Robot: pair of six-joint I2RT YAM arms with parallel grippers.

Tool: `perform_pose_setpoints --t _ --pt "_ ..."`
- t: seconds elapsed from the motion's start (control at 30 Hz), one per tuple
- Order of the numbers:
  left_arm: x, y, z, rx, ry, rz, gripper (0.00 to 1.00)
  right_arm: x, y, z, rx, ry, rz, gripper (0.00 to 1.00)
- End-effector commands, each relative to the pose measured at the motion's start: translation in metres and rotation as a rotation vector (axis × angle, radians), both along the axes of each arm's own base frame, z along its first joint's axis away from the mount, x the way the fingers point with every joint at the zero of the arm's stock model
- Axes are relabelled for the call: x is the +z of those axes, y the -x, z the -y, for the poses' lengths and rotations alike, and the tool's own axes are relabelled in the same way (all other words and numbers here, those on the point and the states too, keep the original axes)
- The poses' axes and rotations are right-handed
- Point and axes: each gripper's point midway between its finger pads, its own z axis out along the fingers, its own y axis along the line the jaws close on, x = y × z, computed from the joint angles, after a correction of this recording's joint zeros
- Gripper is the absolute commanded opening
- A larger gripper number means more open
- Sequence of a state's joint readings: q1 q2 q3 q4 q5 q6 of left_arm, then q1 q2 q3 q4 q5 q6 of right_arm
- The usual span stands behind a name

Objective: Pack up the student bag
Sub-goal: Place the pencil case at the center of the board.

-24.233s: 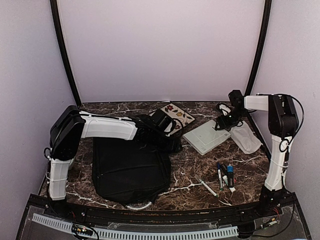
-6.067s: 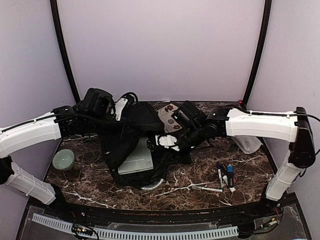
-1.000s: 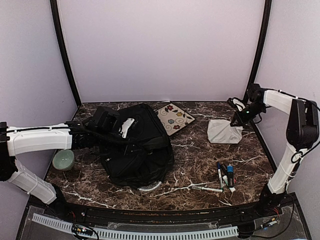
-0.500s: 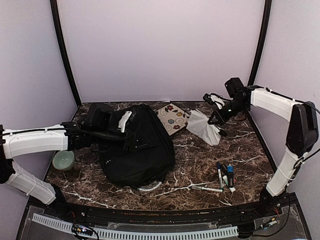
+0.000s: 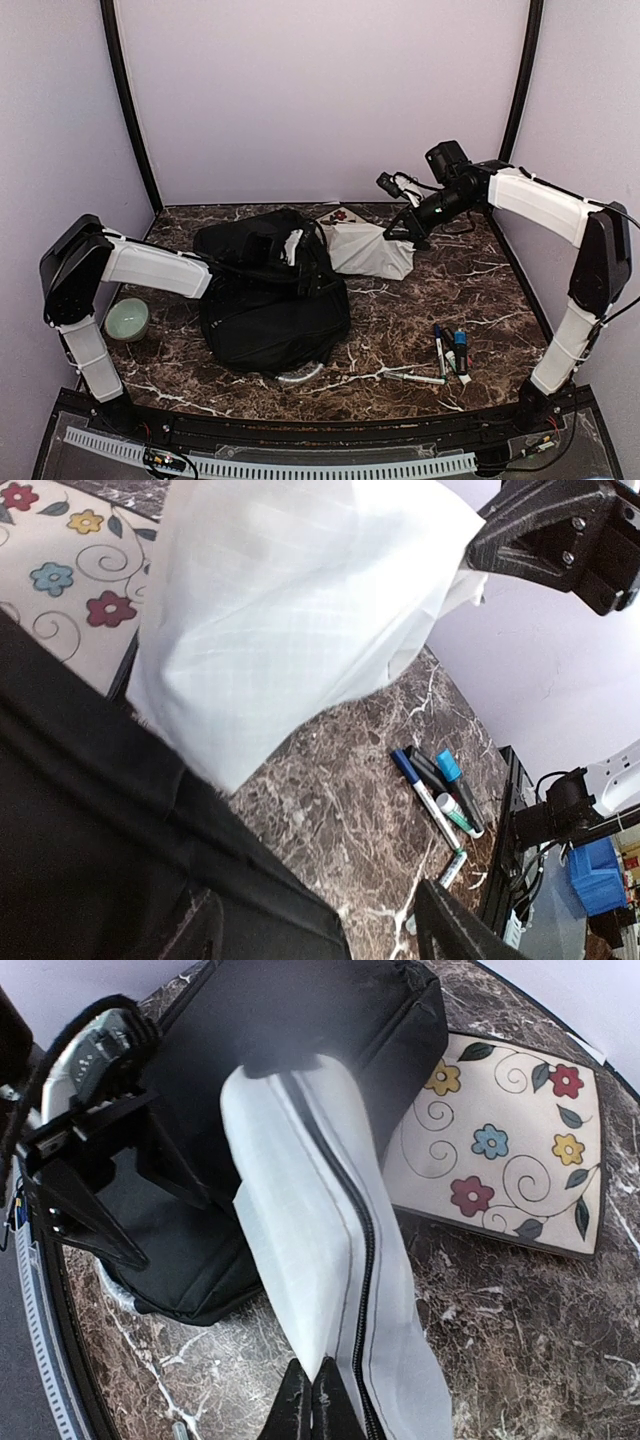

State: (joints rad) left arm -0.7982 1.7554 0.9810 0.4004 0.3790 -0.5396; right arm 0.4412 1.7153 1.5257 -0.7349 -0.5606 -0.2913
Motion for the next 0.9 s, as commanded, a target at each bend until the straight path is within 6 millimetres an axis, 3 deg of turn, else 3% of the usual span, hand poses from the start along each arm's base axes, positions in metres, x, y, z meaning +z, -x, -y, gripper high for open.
perform_pose_setpoints --t 0.0,0.33,0.53,0.73,0.87 --pt "0.041 -0.023 0.026 -0.024 0.127 0.111 0.68 0.04 0.012 -0.014 0.073 -0.1 0.077 0.0" --pt "0.0 -0.064 0.033 0.1 0.075 0.044 0.66 0.045 0.032 -0.012 0.114 -0.123 0.083 0.0" --pt "0.002 -0.067 0.045 0.058 0.145 0.063 0.53 0.036 0.036 -0.012 0.124 -0.122 0.061 0.0" --pt "0.02 -0.05 0.053 -0.069 0.206 0.146 0.59 0.019 0.037 -0.007 0.121 -0.081 0.053 0.0" --pt "0.016 -0.043 0.052 -0.11 0.18 0.167 0.6 -0.004 0.033 0.002 0.09 -0.011 0.06 0.0"
